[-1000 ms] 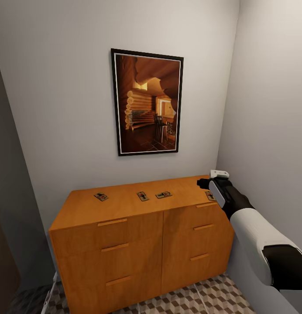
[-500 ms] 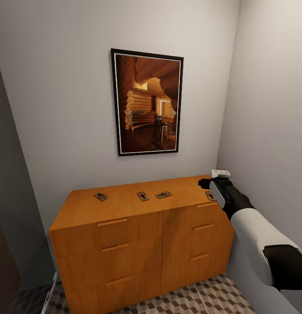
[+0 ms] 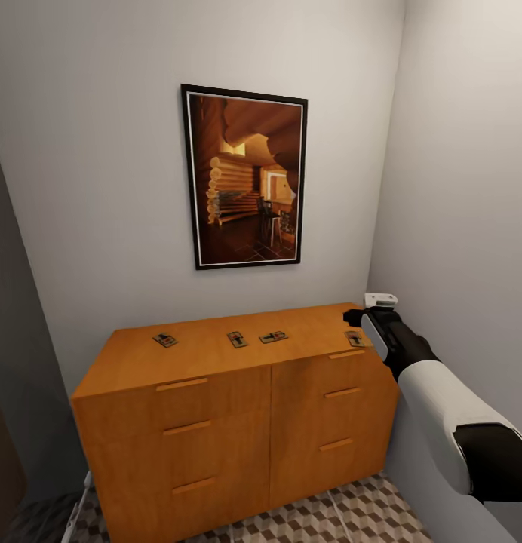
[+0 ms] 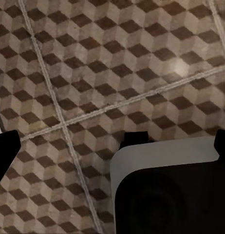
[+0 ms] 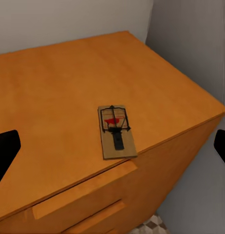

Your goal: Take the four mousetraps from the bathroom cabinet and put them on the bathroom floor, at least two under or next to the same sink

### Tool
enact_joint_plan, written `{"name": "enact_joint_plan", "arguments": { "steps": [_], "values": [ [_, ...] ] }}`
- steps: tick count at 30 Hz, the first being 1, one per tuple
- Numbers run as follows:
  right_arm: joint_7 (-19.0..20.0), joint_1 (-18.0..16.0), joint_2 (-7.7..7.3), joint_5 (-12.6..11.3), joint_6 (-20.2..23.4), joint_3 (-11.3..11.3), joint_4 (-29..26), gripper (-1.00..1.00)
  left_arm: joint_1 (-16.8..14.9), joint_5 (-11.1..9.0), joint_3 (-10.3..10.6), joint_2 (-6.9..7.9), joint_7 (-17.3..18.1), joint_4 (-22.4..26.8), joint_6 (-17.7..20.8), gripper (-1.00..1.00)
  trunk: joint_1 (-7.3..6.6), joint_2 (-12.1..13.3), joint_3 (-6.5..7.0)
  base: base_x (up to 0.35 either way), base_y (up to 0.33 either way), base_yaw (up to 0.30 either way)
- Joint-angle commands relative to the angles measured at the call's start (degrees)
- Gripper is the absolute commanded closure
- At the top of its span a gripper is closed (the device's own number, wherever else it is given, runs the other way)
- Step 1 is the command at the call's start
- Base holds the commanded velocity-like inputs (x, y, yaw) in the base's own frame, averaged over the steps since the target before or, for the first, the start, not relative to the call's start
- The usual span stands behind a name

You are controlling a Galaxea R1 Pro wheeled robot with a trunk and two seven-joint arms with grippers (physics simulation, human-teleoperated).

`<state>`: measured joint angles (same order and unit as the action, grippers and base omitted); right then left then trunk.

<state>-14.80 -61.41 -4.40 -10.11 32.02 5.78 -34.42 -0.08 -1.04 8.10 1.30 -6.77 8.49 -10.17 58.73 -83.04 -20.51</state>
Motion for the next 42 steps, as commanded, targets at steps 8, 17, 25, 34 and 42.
{"name": "enact_joint_plan", "arguments": {
  "steps": [8,17,25,34,42],
  "values": [
    [-0.5,0.0,-0.08,-0.5,0.2,0.5,0.0,-1.00,0.0,-0.2,0.4,0.02,-0.3,0.0,-0.2,-1.00,0.00,0.0,-0.06,0.000,-0.095,0.000],
    [-0.5,0.0,-0.01,-0.4,0.2,0.5,0.0,-1.00,0.0,-0.2,0.4,0.02,-0.3,0.0,-0.2,-1.00,0.00,0.0,-0.07,0.000,-0.012,0.002],
    [-0.5,0.0,0.13,-0.4,0.2,0.6,0.0,-1.00,0.0,-0.2,0.4,0.02,-0.3,-0.3,-0.2,-1.00,0.00,0.0,-0.30,0.000,-0.001,0.088],
    [-0.5,0.0,0.09,-0.4,0.2,0.6,0.0,-1.00,0.0,-0.2,0.4,0.02,-0.3,-0.5,-0.2,-1.00,0.00,0.0,-0.59,0.000,0.000,0.099],
    [-0.5,0.0,0.02,-0.4,0.2,0.5,0.0,-1.00,0.0,-0.2,0.4,-0.04,-0.3,-0.5,-0.2,-1.00,0.00,0.0,-0.63,0.000,-0.002,0.014]
  ]
}}
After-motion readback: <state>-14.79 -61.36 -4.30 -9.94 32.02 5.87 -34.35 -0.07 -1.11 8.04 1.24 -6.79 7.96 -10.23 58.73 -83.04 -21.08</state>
